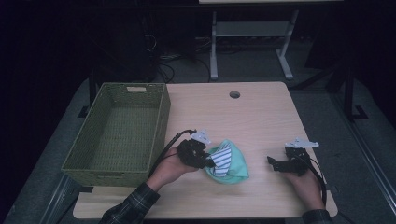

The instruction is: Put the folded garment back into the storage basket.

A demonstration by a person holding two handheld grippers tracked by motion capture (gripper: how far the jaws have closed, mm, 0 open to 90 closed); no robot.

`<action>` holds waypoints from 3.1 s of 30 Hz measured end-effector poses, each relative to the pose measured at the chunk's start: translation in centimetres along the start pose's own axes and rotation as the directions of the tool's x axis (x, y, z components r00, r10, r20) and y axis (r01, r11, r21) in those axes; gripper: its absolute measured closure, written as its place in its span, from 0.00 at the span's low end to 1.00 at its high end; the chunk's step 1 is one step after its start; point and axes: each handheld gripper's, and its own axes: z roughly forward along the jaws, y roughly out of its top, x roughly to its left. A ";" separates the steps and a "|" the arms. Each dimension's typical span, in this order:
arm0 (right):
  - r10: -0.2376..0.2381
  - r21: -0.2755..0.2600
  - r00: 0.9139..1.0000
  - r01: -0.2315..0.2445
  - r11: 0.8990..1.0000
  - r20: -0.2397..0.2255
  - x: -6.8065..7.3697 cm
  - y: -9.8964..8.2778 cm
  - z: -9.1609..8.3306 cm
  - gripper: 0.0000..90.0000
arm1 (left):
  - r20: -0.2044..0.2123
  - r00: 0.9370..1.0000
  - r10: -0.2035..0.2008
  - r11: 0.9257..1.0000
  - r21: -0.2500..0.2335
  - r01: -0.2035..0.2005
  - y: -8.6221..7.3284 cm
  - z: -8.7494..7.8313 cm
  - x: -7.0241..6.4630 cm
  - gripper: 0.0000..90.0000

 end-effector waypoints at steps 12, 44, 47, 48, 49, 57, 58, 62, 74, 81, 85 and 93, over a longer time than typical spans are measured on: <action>0.001 0.000 1.000 -0.001 1.000 0.000 0.0 0.0 0.0 0.15 | -0.033 0.999 0.043 0.999 -0.008 -0.044 2.6 -2.7 -0.5 0.81; 0.011 0.001 1.000 -0.011 1.000 0.013 0.0 0.0 0.0 0.14 | -0.137 0.990 -0.036 0.997 -0.070 0.027 1.7 -9.8 1.5 0.81; 0.012 0.001 1.000 -0.012 1.000 0.013 0.0 0.0 0.0 0.14 | -0.152 0.987 -0.043 0.996 -0.083 0.031 1.5 -10.4 1.7 0.81; 0.012 0.001 1.000 -0.012 1.000 0.013 0.0 0.0 0.0 0.14 | -0.157 0.987 -0.046 0.996 -0.085 0.033 1.4 -10.5 1.7 0.81; 0.011 0.001 1.000 -0.011 1.000 0.013 0.0 0.0 0.0 0.14 | -0.159 0.986 -0.052 0.996 -0.084 0.039 1.3 -10.6 1.8 0.81; 0.012 0.001 1.000 -0.012 1.000 0.013 0.0 0.0 0.0 0.14 | -0.186 0.979 -0.078 0.993 -0.098 0.061 0.7 -11.6 2.3 0.81; 0.012 0.001 1.000 -0.012 1.000 0.013 0.0 0.0 0.0 0.14 | -0.190 0.979 -0.076 0.994 -0.096 0.059 0.6 -11.7 2.3 0.81; 0.018 -0.001 1.000 -0.018 1.000 0.019 0.0 0.0 0.0 0.14 | -0.204 0.975 -0.090 0.992 -0.104 0.070 0.4 -12.2 2.4 0.81; 0.022 -0.001 1.000 -0.022 1.000 0.022 0.0 0.0 0.0 0.14 | -0.292 0.940 -0.178 0.981 -0.131 0.145 -1.8 -15.0 3.7 0.81; 0.022 -0.001 1.000 -0.022 1.000 0.022 0.0 0.0 0.0 0.14 | -0.324 0.923 -0.208 0.975 -0.147 0.168 -2.8 -16.5 4.3 0.81; 0.022 -0.001 1.000 -0.022 1.000 0.022 0.0 0.0 0.0 0.14 | -0.342 0.914 -0.221 0.972 -0.156 0.177 -3.4 -17.0 4.6 0.81; 0.022 -0.001 1.000 -0.022 1.000 0.022 0.0 0.0 0.0 0.14 | -0.380 0.889 -0.255 0.964 -0.174 0.203 -4.5 -18.1 5.1 0.81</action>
